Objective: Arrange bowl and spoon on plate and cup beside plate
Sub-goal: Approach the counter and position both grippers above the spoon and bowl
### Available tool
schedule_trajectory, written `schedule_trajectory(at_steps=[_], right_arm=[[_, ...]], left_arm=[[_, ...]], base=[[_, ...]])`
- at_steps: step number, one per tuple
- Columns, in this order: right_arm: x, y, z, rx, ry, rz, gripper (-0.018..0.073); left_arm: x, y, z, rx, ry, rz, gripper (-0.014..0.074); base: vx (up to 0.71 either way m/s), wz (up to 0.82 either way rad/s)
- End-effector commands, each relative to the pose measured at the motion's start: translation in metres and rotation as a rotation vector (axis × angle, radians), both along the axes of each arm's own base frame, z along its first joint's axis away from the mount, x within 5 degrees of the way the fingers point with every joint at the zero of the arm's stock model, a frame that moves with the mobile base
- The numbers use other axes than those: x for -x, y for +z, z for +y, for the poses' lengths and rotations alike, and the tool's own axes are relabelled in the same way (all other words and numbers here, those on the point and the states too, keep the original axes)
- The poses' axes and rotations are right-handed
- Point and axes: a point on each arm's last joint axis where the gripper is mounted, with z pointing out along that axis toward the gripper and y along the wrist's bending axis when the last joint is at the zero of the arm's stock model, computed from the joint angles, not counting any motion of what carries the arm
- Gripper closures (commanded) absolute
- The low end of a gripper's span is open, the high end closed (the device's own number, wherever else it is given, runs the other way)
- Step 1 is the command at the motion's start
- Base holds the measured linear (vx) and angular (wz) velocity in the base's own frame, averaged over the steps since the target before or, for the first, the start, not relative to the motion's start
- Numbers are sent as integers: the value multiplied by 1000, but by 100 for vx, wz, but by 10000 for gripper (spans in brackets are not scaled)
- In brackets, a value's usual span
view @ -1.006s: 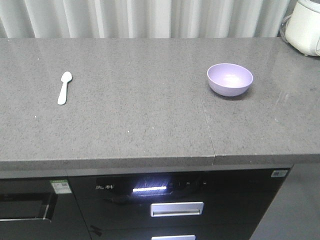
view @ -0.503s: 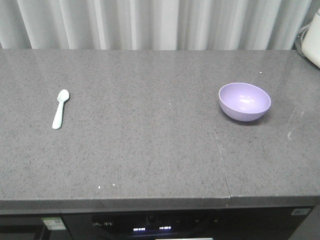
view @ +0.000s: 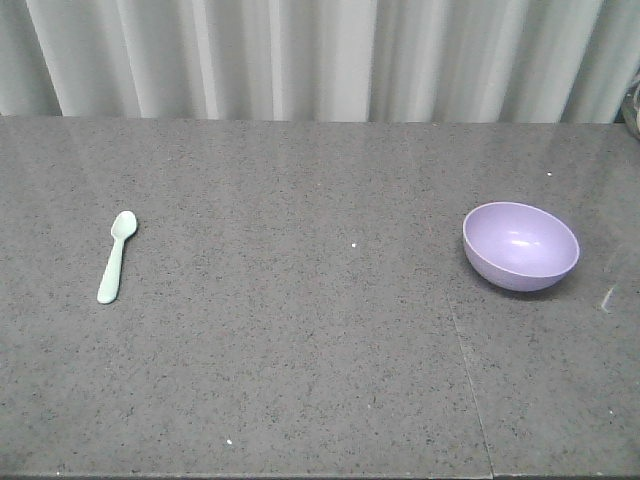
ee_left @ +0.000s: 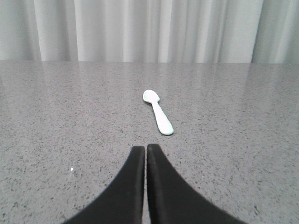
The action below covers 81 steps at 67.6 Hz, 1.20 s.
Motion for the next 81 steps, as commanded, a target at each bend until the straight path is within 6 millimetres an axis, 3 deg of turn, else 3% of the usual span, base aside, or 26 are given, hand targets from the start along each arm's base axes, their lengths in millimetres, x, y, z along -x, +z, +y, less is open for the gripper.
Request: schedule_trajectory(at_steps=[1, 68, 76, 81], right_arm=[[0, 4, 0, 16, -3, -71, 562], [0, 6, 0, 20, -2, -84, 562], [5, 29, 2, 38, 15, -343, 562], [14, 50, 4, 40, 27, -566, 562]], left_arm=[[2, 14, -1, 15, -12, -104, 603], [2, 14, -1, 15, -12, -104, 603], [2, 16, -1, 109, -16, -130, 603], [4, 35, -2, 117, -28, -281, 603]], base=[[11, 1], [1, 0], [0, 0], [0, 0]])
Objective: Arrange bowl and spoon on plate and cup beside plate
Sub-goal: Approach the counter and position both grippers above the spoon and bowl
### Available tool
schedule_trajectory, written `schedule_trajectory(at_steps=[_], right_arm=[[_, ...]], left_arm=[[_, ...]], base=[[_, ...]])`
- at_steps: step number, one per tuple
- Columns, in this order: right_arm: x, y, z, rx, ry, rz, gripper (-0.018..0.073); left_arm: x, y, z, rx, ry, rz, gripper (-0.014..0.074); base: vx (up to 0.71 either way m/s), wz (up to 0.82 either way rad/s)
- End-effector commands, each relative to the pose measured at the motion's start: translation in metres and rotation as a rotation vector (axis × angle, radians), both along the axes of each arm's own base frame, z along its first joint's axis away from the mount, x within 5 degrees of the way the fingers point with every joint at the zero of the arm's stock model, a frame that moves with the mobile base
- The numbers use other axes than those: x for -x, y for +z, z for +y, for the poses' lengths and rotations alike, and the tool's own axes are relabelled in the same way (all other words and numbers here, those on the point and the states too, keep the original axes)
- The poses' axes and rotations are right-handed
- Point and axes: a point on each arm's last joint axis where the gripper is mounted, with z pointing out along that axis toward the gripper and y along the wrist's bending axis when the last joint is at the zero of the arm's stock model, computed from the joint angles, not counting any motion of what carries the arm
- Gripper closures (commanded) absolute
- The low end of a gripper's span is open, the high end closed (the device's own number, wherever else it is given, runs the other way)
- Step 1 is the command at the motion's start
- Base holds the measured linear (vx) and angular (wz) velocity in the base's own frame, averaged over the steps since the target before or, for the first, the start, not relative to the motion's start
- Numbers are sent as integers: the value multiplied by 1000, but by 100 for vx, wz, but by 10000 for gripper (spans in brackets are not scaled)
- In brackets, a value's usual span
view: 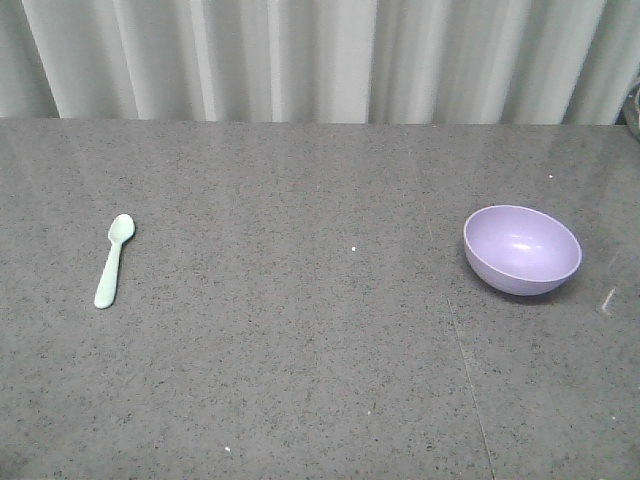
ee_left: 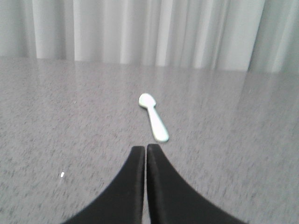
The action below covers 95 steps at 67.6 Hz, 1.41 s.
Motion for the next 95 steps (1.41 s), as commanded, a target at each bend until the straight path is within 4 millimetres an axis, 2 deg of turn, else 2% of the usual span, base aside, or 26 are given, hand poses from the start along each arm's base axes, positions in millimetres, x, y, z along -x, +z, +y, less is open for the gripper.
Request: schedule_trajectory(at_steps=[1, 8, 11, 16, 22, 28, 35, 42, 48, 54, 60, 74, 78, 87, 90, 95], right_arm=[[14, 35, 2, 18, 12, -373, 562], [29, 78, -6, -83, -33, -566, 562], [32, 106, -11, -89, -94, -606, 562], [29, 153, -16, -67, -174, -619, 562], [11, 204, -18, -54, -186, -561, 562], [-31, 226, -12, -58, -108, -379, 562], [-84, 220, -2, -109, -6, -131, 562], [-124, 199, 2, -120, 6, 17, 562], [-147, 184, 3, -118, 1, 100, 562], [-157, 177, 3, -115, -4, 132, 562], [-159, 176, 4, -104, 2, 145, 559], [-161, 171, 6, 50, 8, 194, 507], [-164, 168, 3, 19, -3, 212, 467], [-166, 161, -13, -355, -30, 247, 340], [-169, 157, -15, -317, -25, 283, 298], [-177, 149, -11, -149, 21, 366, 216]], left_arm=[[6, 37, -1, 57, -21, -282, 603], [19, 83, -1, 95, -39, -540, 603], [25, 111, -1, 98, -44, -633, 603], [30, 157, 0, 99, -44, -677, 603], [18, 208, -1, 90, -36, -596, 603], [-18, 241, -2, 16, -13, -407, 603], [-77, 252, -4, -17, -1, -205, 603], [-127, 240, -6, -22, -3, -84, 603], [-162, 221, -8, -21, -8, -17, 603], [-182, 205, -9, -16, -8, 50, 603], [-187, 202, -10, 9, -10, 51, 600], [-186, 214, -10, 46, -16, -60, 547], [-186, 217, -10, 50, -16, -59, 511], [-184, 230, -10, 48, -15, -63, 394], [-184, 234, -10, 48, -14, -63, 349], [-183, 243, -10, 48, -14, -77, 260]], base=[[0, 0], [0, 0], [0, 2], [0, 0], [0, 0], [0, 0], [0, 0], [0, 0], [0, 0], [0, 0], [0, 0], [0, 0], [0, 0], [0, 0], [0, 0], [0, 0]])
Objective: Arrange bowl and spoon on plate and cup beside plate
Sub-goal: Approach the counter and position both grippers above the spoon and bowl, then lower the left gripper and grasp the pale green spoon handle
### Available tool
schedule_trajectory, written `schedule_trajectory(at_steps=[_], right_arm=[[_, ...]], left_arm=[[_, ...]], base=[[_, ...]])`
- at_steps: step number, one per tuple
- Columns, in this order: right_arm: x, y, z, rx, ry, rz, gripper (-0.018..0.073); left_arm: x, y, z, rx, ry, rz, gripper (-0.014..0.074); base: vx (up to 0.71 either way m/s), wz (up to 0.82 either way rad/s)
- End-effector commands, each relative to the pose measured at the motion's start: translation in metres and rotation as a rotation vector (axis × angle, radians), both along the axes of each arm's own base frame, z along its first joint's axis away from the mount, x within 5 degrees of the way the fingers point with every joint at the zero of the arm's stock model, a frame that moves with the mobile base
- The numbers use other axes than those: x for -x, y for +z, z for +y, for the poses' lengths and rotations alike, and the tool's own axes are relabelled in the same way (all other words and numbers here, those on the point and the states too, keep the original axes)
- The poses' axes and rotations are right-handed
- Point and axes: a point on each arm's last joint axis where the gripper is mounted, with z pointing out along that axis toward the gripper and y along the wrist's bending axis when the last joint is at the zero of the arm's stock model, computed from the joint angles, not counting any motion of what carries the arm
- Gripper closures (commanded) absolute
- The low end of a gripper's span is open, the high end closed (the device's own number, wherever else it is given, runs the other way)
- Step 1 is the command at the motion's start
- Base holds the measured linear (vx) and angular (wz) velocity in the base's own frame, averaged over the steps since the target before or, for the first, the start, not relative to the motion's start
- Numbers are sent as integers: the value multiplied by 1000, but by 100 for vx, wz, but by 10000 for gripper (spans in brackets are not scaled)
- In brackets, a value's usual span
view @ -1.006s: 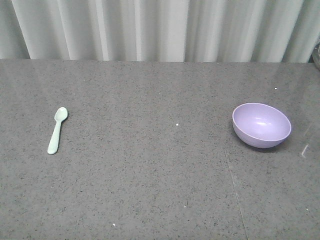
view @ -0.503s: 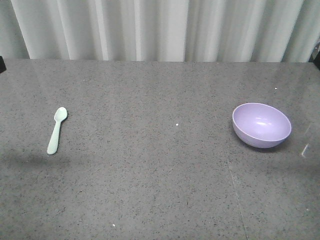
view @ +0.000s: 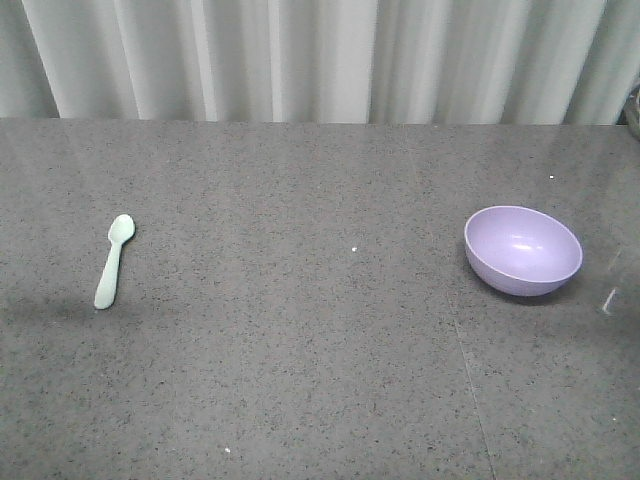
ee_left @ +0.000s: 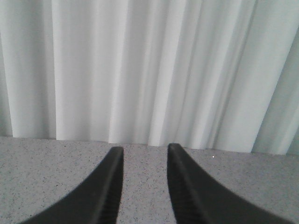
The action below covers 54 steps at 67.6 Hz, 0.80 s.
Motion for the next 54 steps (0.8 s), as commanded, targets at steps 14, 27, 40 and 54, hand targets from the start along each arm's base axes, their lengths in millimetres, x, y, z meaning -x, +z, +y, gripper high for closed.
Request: schedule_trajectory(at_steps=[14, 27, 40, 54], right_arm=[[-19, -11, 5, 181, 124, 104, 30], [-21, -8, 11, 253, 220, 157, 21], [-26, 5, 13, 263, 270, 245, 21], [-37, 8, 2, 277, 185, 386, 21]], left_arm=[[8, 29, -3, 24, -15, -84, 113], [8, 22, -5, 19, -19, -8, 109], [-9, -8, -6, -39, -22, 204, 111], [-41, -32, -8, -69, -35, 412, 111]], base=[[0, 0], [0, 0], [0, 0], [0, 0]])
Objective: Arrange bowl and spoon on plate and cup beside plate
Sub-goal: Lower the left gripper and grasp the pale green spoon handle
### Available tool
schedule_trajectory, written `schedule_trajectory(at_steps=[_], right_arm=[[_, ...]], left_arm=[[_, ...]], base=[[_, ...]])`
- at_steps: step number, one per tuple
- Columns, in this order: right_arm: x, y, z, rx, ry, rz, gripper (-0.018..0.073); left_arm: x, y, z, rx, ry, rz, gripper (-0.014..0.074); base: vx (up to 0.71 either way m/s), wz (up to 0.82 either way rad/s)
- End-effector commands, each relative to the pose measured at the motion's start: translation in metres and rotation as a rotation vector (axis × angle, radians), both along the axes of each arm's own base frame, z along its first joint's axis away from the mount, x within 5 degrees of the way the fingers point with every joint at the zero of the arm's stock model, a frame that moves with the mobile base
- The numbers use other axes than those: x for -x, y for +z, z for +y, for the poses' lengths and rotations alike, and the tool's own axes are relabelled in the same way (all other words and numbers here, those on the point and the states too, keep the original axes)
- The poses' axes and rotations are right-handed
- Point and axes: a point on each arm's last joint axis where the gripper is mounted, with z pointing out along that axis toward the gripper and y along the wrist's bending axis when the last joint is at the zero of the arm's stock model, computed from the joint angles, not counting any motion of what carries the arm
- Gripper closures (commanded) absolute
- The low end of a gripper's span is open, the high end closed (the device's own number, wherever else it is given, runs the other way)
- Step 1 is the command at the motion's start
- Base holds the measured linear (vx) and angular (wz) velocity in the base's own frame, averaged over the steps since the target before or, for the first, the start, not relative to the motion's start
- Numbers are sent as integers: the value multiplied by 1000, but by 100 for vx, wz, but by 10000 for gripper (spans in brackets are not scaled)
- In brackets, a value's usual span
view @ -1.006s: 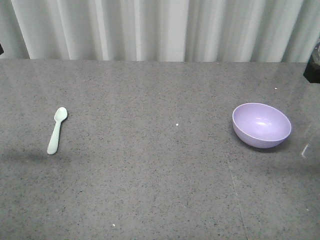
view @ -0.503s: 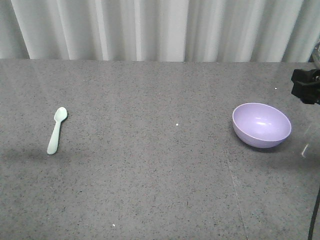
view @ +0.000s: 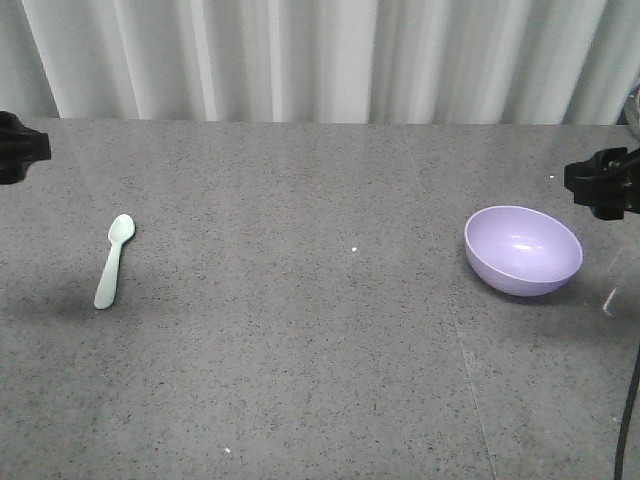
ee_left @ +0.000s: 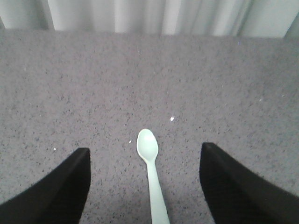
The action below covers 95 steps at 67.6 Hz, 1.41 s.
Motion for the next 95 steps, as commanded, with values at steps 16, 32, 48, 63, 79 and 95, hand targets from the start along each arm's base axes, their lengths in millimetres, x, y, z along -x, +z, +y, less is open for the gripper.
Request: schedule_trajectory(at_steps=[16, 32, 48, 63, 79, 95], right_arm=[[-18, 20, -12, -7, -136, 74, 21], [-20, 20, -12, 3, -131, 56, 21], [-21, 21, -12, 5, -131, 40, 21], [-23, 20, -13, 5, -131, 39, 21], [-28, 13, -13, 5, -131, 62, 21], [-31, 8, -13, 8, -129, 84, 21]], left_arm=[[-49, 8, -9, 23, -40, 179, 111], [-81, -29, -12, -21, -76, 348, 111], [-98, -62, -13, -30, -82, 448, 111], [-106, -77, -13, -48, -100, 470, 111], [-116, -98, -22, -64, -130, 504, 111], [-124, -112, -29, -30, -102, 504, 111]], base=[[0, 0], [0, 0], [0, 0], [0, 0], [0, 0], [0, 0]])
